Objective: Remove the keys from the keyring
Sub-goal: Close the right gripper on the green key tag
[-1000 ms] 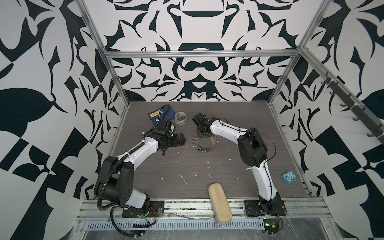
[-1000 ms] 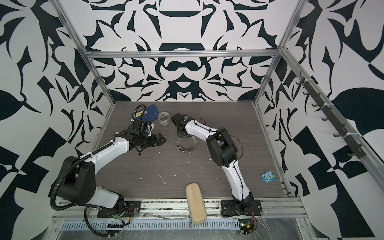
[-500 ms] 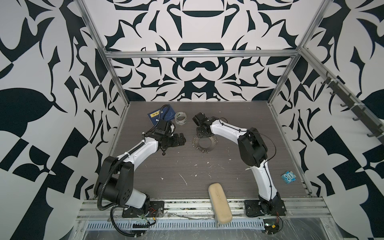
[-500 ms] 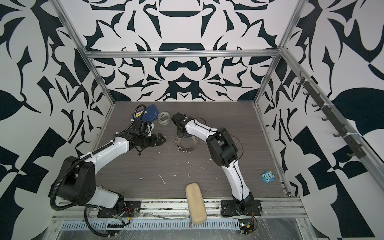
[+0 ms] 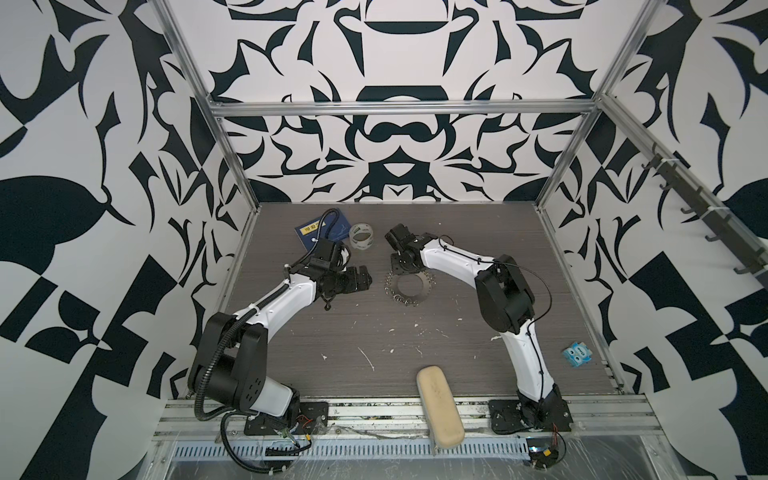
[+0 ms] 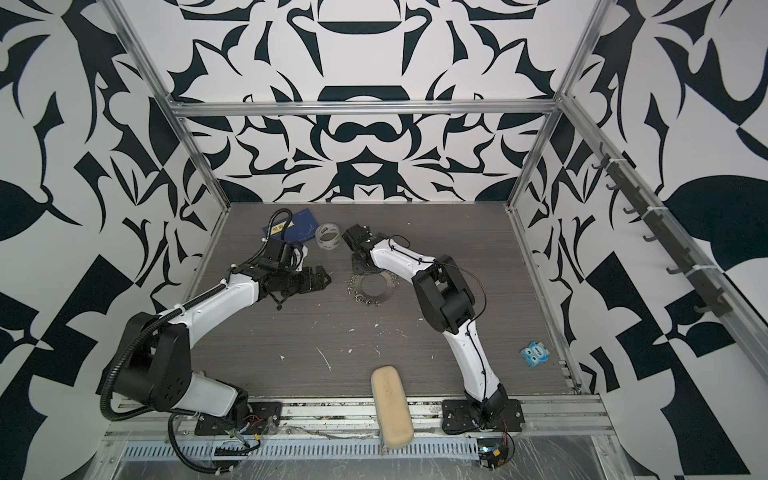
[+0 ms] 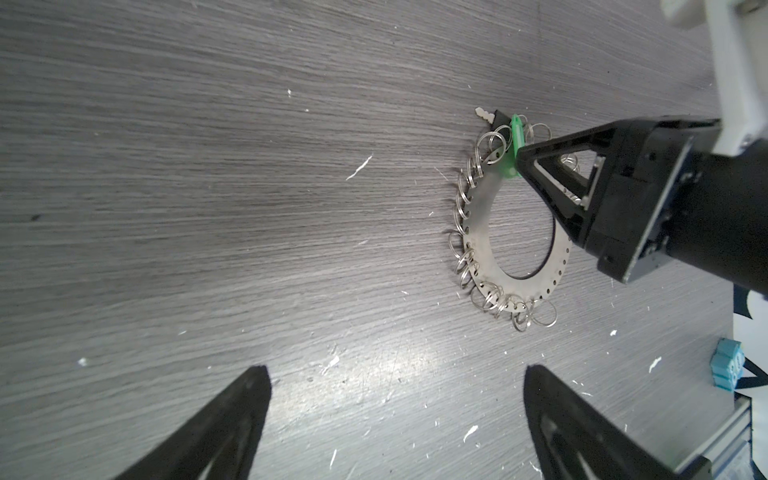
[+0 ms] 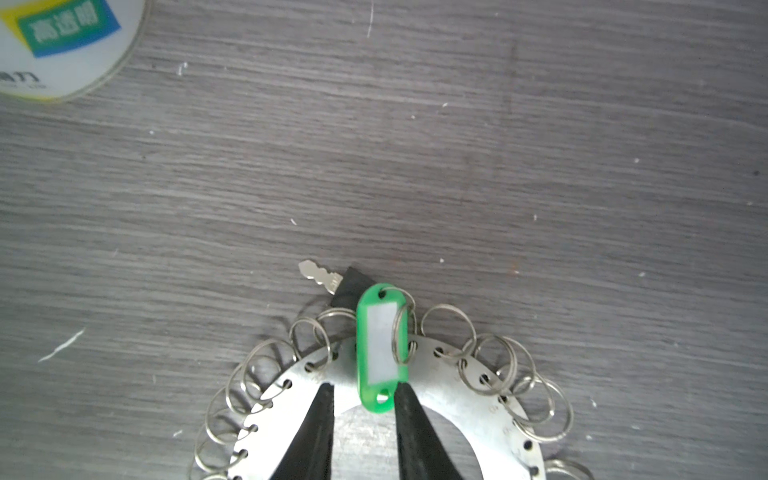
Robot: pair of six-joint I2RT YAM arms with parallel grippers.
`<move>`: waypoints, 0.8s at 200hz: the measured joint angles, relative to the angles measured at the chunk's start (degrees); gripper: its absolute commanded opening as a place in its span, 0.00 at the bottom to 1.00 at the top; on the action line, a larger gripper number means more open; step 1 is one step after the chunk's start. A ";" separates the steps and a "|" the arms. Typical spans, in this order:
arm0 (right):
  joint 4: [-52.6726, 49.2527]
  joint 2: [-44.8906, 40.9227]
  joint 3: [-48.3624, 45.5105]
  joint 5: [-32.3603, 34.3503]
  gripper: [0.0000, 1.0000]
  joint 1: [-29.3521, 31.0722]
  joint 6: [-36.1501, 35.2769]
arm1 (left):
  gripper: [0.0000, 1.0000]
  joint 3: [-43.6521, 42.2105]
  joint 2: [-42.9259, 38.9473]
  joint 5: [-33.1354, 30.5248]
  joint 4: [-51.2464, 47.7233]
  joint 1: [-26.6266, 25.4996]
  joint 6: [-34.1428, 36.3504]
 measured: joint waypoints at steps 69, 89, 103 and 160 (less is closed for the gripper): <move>-0.42 3.02 2.45 1.18 0.25 -0.63 -0.85 | 0.99 0.00 0.00 -0.02 0.00 0.00 0.02; -1.01 3.39 3.02 2.27 0.24 -0.63 -0.98 | 0.99 0.00 0.00 -0.02 0.00 0.00 0.02; -1.55 3.63 3.43 3.04 0.23 -0.63 -1.14 | 0.99 0.00 0.00 -0.02 0.00 0.00 0.00; -2.47 3.69 4.00 5.49 0.06 -0.63 -2.69 | 0.99 0.00 0.00 -0.04 -0.02 0.00 0.02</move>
